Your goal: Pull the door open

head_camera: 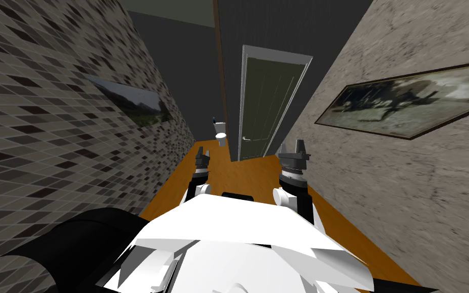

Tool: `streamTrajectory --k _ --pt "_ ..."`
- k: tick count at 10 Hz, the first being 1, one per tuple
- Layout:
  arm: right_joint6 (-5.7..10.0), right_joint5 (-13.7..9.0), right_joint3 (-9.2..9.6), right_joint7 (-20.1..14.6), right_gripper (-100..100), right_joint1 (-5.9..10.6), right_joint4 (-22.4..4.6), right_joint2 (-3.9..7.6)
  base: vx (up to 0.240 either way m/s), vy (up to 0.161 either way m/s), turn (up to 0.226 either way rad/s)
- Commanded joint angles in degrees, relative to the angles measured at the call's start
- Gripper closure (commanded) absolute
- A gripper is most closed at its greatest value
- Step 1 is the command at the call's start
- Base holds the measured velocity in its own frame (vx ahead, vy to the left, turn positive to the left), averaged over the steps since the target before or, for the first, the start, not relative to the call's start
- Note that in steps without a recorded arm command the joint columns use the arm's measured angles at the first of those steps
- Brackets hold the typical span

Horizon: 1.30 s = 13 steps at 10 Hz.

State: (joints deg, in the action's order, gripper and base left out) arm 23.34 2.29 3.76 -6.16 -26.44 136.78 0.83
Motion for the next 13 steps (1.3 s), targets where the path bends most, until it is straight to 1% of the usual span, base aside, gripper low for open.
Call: streamTrajectory --k 1,2,4,8,13 --pt "0.60 -0.2 -0.10 -0.4 -100 0.37 -1.9 0.47 0.069 -0.004 0.061" --pt "1.16 -0.4 -0.18 -0.7 -100 0.72 -3.6 0.88 0.134 0.008 0.091" --pt "1.75 -0.6 -0.28 -1.1 -100 1.09 -5.5 1.31 0.112 0.010 0.053" --pt "3.40 -1.3 -0.54 -2.1 -100 2.11 -10.6 2.45 0.090 0.000 0.062" --pt "6.05 -2.2 -0.97 -3.7 -100 3.75 -18.8 4.20 0.100 0.005 0.079"
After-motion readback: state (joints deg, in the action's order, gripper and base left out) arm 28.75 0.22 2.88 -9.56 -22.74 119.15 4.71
